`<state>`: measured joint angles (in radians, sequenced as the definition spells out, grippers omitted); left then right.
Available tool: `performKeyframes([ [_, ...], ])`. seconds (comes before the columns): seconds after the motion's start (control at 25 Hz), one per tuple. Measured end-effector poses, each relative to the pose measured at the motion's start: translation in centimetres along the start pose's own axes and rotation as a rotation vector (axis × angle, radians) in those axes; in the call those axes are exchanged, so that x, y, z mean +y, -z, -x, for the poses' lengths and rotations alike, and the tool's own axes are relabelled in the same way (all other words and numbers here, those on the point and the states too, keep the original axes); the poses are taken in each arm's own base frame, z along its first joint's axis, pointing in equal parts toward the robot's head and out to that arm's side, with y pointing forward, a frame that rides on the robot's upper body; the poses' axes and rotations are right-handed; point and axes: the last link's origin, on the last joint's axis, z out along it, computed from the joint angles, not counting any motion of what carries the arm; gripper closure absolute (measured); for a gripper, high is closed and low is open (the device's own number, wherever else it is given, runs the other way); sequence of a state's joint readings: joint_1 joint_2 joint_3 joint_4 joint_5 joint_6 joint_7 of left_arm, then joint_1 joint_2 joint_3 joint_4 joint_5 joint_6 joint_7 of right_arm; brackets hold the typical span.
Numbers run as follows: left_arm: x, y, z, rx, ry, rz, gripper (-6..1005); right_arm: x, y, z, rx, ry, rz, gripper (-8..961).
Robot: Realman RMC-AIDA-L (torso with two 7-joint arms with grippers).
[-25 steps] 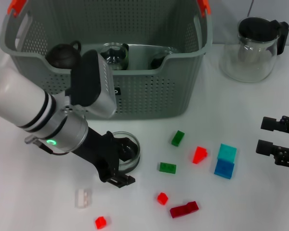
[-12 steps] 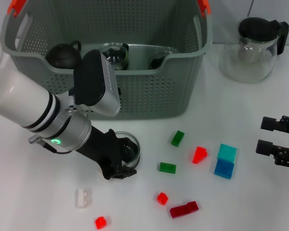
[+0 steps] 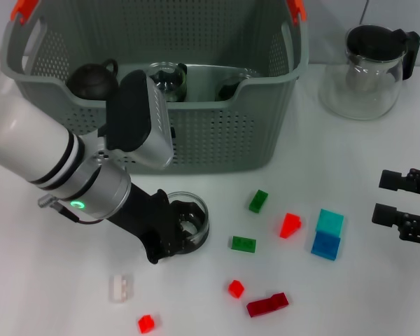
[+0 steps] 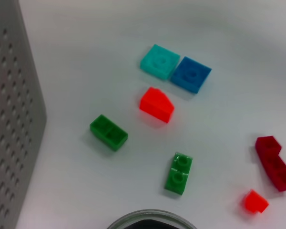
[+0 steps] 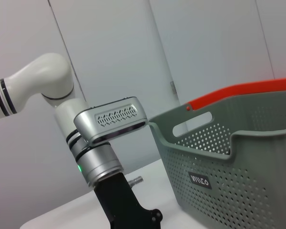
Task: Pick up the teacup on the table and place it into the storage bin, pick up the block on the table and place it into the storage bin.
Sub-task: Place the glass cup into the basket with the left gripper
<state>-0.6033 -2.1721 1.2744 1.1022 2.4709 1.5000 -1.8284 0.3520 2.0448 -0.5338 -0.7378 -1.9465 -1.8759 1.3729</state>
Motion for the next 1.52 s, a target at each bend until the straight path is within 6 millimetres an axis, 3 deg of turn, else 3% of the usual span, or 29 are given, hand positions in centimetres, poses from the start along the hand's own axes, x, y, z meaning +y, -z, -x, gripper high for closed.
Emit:
performKeyframes([
  [0.2,0.1,2.1,0.0,0.064,0.007,0.005,957,0.0,0.0,0.0,0.0,0.0,0.0,209],
  [0.44,0.1,7.4,2.3,0.27,0.051,0.061,957,0.0,0.1,-0.1,0.0,-0.002,-0.001,209],
  [0.64,0.6,12.6,3.8,0.608,0.024,0.103,957,0.0,0.0,0.0,0.0,-0.001,0.001,209],
  [0.68,0.3,14.3,3.7,0.746,0.023,0.059,957,0.0,0.0,0.0,0.0,0.0,0.003,209],
  [0.84,-0.6,16.0,2.6,0.901,0.026,-0.001,957,0.0,-0.2,0.2,0.001,0.001,0.007,209],
  [1.0,-3.0,17.1,-0.7,0.997,0.088,-0.074,957,-0.1,-0.3,0.3,0.001,-0.003,0.012,209],
  [1.16,-6.7,17.4,-4.6,0.953,0.235,-0.137,957,-0.1,-0.5,0.4,0.001,0.0,0.016,209],
  [1.28,-10.3,16.4,-7.2,0.754,0.422,-0.226,956,-0.1,-0.5,0.4,0.001,-0.001,0.018,209],
  [1.52,-13.6,12.4,-8.7,0.304,0.587,-0.363,956,-0.1,-0.7,0.5,0.0,0.002,0.025,208],
])
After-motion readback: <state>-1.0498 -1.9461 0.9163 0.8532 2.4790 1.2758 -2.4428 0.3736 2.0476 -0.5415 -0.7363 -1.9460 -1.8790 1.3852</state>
